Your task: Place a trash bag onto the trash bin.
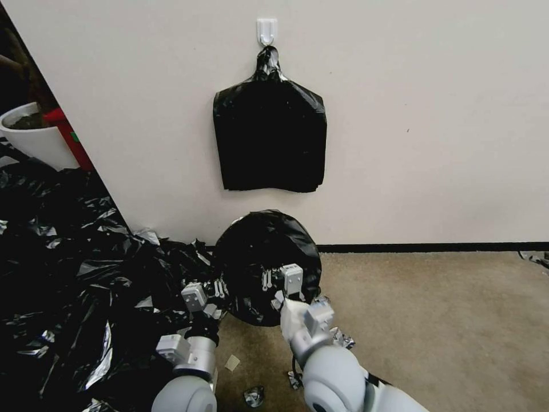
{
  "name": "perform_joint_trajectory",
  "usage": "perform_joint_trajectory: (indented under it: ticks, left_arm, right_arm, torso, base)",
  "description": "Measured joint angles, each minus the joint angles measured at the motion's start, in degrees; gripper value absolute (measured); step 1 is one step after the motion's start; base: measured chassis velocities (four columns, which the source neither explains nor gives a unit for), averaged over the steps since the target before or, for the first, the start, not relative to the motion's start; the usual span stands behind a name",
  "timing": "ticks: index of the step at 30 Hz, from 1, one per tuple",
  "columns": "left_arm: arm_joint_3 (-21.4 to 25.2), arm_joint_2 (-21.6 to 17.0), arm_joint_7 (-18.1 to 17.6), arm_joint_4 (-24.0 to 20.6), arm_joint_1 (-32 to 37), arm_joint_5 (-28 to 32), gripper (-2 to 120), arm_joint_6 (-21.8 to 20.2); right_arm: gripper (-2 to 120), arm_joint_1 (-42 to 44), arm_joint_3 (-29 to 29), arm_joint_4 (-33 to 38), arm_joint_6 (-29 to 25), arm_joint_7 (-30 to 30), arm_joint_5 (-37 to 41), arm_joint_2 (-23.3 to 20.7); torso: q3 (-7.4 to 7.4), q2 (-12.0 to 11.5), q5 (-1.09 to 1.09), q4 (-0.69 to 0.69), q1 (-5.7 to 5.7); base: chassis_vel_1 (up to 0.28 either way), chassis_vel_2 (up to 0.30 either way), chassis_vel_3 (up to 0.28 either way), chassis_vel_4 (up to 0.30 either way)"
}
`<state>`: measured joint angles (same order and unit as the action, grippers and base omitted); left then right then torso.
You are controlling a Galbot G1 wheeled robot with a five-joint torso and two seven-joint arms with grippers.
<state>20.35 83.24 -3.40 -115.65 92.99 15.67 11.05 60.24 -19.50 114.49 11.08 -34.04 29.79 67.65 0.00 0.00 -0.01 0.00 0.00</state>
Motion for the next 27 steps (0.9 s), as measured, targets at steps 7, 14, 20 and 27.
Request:
perform_joint_trajectory:
  ticks: [7,14,20,27]
  left_arm:
    - [-1.81,1.39,0.97,2.22,-0.58,-2.63,2,2.29]
    - [-2.69,1.65,0.99,2.55,-0.76,-3.61,2,2.32]
    - [-3.15,1.42,0.83,1.90,-0.45,-3.66,2,2.10]
    - [-3.81,1.19,0.78,0.92,-0.02,-3.74,2,1.65]
  right_arm:
    - [0,-5.42,-2.38,-4.19,9.41,-9.08,7.33,2.45]
    - [0,-8.03,-1.73,-7.10,12.78,-11.50,7.68,3.38]
    - [0,-8.27,0.02,-9.09,14.64,-12.02,6.30,2.28]
    - [0,-8.44,1.18,-10.86,14.57,-11.97,6.16,2.73]
  torso:
    - [0.00,0.00,0.01,0.00,0.00]
    - [0.00,0.00,0.01,0.00,0.00]
    - [0.00,0.00,0.01,-0.01,0.00]
    - [0.00,0.00,0.01,-0.01,0.00]
  base:
    - [0.000,0.000,0.000,0.000]
    - [0.000,0.000,0.000,0.000]
    - [0.000,0.000,0.000,0.000]
    - [0.000,0.000,0.000,0.000]
